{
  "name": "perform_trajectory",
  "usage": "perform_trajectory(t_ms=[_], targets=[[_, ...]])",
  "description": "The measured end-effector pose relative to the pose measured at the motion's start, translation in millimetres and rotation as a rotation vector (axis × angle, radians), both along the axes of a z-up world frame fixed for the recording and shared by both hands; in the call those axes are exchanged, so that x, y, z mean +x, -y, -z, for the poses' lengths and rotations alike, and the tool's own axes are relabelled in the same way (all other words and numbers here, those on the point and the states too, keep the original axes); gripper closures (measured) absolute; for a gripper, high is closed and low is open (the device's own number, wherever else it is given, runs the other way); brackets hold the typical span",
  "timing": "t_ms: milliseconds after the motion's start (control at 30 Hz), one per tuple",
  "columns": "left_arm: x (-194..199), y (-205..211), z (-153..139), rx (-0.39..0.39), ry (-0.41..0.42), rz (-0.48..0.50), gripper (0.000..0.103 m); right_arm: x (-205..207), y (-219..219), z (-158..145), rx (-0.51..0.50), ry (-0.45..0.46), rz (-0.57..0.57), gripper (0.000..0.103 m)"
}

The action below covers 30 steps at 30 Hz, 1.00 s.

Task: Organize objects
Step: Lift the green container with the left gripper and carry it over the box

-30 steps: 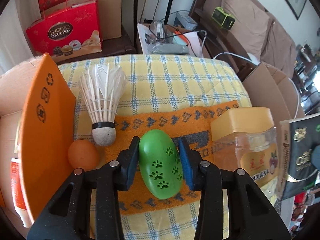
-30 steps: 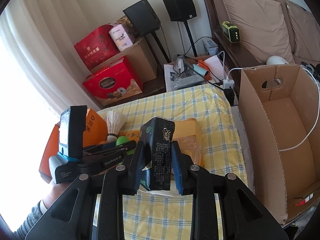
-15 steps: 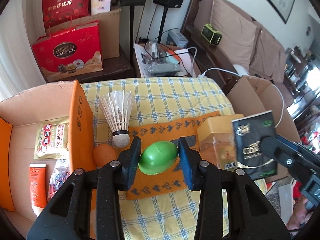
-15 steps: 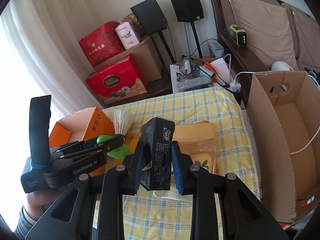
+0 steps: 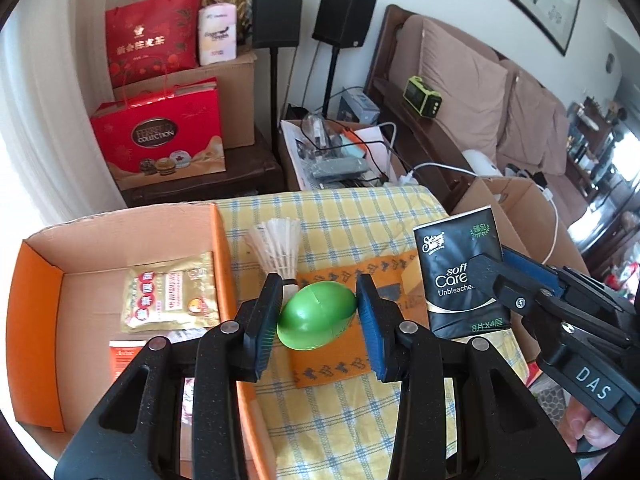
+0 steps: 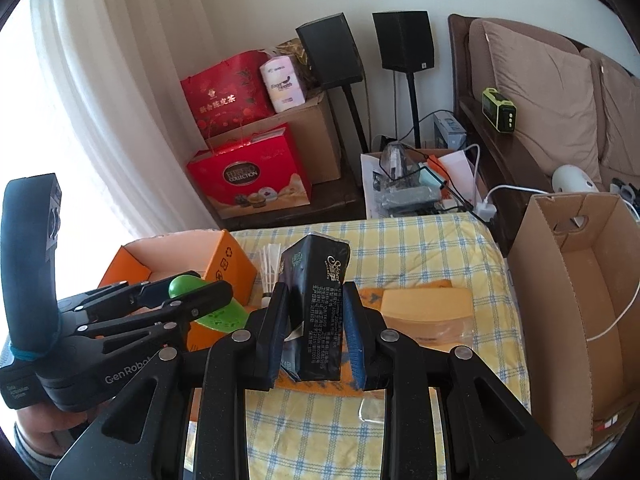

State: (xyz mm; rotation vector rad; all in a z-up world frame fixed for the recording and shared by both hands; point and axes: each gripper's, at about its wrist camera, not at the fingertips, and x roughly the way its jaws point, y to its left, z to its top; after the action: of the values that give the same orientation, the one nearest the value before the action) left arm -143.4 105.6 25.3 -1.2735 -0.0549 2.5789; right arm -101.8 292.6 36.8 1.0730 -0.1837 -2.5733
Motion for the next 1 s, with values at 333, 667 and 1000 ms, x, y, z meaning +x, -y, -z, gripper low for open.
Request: perform_trajectory(t_ms=[333, 667, 1000], targets=[[7, 48, -15, 0.011, -0.037, -0.076, 0.068, -2, 47, -5, 0.06, -0.032, -0.033, 0.077], [2, 88, -23, 0.013, -0.043, -0.117, 0.068, -11, 92, -10, 0.053, -0.033, -0.093, 0.077], [-28, 117, -1, -0.044, 0.012, -0.141, 0.068, -28, 136, -5, 0.032, -0.013, -0.157, 0.077]])
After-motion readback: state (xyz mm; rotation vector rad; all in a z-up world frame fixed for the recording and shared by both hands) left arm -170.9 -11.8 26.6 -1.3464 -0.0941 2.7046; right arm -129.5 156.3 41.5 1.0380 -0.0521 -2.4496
